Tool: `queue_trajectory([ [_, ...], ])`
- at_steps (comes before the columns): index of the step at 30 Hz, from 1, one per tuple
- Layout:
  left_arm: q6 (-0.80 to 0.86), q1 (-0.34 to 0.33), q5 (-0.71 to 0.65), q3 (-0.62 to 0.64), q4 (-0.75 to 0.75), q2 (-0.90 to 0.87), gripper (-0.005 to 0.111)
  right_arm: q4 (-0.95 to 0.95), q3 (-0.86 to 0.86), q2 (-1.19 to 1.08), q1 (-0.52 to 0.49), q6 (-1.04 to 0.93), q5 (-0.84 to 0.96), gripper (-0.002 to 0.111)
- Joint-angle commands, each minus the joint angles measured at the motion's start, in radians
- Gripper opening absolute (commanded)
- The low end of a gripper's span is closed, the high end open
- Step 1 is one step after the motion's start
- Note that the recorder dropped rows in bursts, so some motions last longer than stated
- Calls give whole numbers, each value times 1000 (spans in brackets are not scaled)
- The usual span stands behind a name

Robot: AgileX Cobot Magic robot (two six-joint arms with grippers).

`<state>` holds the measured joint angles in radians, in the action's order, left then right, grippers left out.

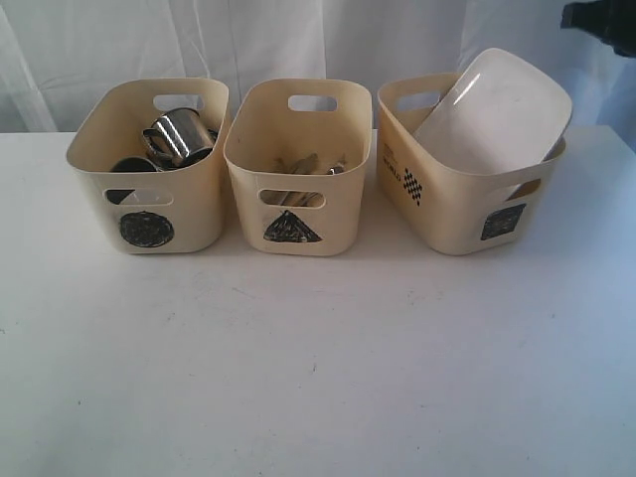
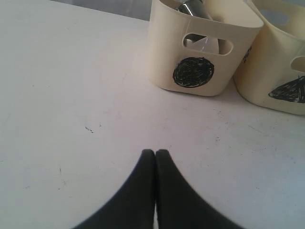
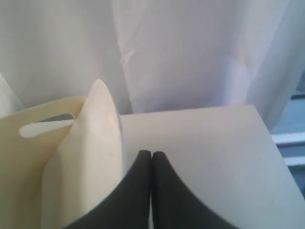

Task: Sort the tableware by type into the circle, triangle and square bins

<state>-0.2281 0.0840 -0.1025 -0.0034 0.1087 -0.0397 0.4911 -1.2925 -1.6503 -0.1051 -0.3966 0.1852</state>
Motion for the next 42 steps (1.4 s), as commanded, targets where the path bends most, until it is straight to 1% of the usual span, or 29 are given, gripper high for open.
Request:
queue_trajectory([
  [1,-1,-2,3,3,9,5,0,-3,-2,-74,-61,44,51,0],
  [6,-1,-2,3,3,2,5,0,1,-2,-152,-95,123,109,0],
  [14,-1,-2,3,3,2,5,0,27,-2,-250,-99,309,83,0],
  [17,-1,-2,3,3,2,5,0,105,-2,-294,-101,374,87,0],
  [21,-1,-2,3,3,-9,5,0,283,-2,-332,-101,366,85,0],
  [25,-1,-2,3,3,-13,5,0,475,-2,-343,-101,260,91,0],
  [27,-1,-2,1,3,-13,5,0,572,-2,-343,-101,162,112,0],
  [28,-1,-2,1,3,-13,5,0,713,-2,-343,-101,35,171,0],
  [29,-1,-2,1,3,-13,5,0,787,-2,-343,-101,-35,207,0],
  [30,-1,-2,1,3,-13,5,0,922,-2,-345,-99,-185,290,0],
  [32,-1,-2,1,3,-13,5,0,1034,-2,-347,-95,-276,409,0],
  [34,-1,-2,1,3,-13,5,0,1038,-2,-347,-79,-280,475,0],
  [36,-1,-2,1,3,-13,5,0,1037,2,-347,-52,-280,502,0],
  [39,-1,-2,1,3,-13,5,0,1037,2,-347,-30,-293,490,0],
  [42,-1,-2,1,3,-13,5,0,1040,2,-311,-30,-380,465,0],
])
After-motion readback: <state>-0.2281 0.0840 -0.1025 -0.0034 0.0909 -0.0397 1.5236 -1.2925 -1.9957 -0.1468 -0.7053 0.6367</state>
